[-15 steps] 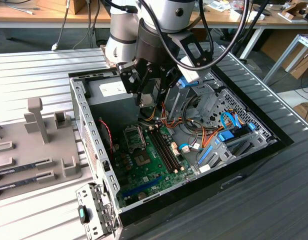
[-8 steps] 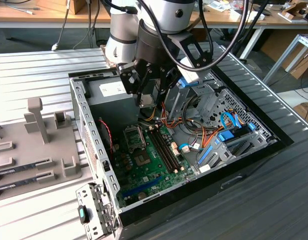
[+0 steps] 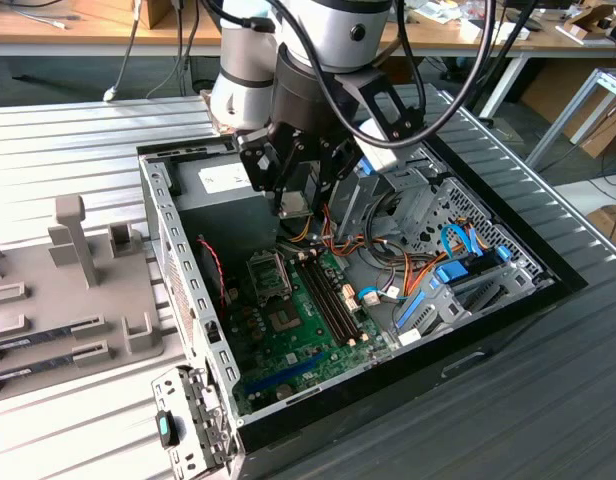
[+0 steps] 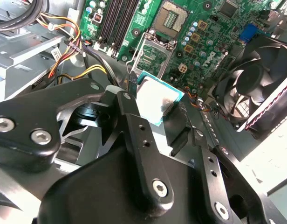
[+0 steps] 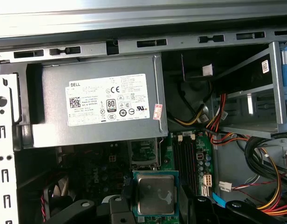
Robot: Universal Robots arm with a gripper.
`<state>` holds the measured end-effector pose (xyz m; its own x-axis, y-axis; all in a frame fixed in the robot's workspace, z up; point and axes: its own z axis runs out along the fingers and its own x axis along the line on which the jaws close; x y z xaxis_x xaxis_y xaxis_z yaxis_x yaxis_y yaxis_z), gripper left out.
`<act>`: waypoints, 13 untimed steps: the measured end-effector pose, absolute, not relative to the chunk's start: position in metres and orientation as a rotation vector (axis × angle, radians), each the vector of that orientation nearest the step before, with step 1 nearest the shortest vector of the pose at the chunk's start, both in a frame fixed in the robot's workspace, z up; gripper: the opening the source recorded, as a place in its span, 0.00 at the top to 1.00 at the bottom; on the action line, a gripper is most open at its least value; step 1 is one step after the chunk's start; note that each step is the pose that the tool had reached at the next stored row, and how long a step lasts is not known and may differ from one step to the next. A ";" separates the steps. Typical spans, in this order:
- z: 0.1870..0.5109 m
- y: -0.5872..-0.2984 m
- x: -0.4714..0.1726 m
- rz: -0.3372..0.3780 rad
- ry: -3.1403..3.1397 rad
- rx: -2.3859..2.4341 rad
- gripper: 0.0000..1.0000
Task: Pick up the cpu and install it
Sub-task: 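Pick up the cpu and move it towards the insertion slot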
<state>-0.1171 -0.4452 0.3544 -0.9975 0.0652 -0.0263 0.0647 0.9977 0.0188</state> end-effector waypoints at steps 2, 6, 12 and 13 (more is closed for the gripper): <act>0.354 -0.445 -0.117 0.028 3.113 0.101 0.53; 0.353 -0.446 -0.117 0.028 3.113 0.101 0.53; 0.351 -0.447 -0.117 0.028 3.113 0.101 0.53; 0.351 -0.447 -0.117 0.028 3.113 0.101 0.53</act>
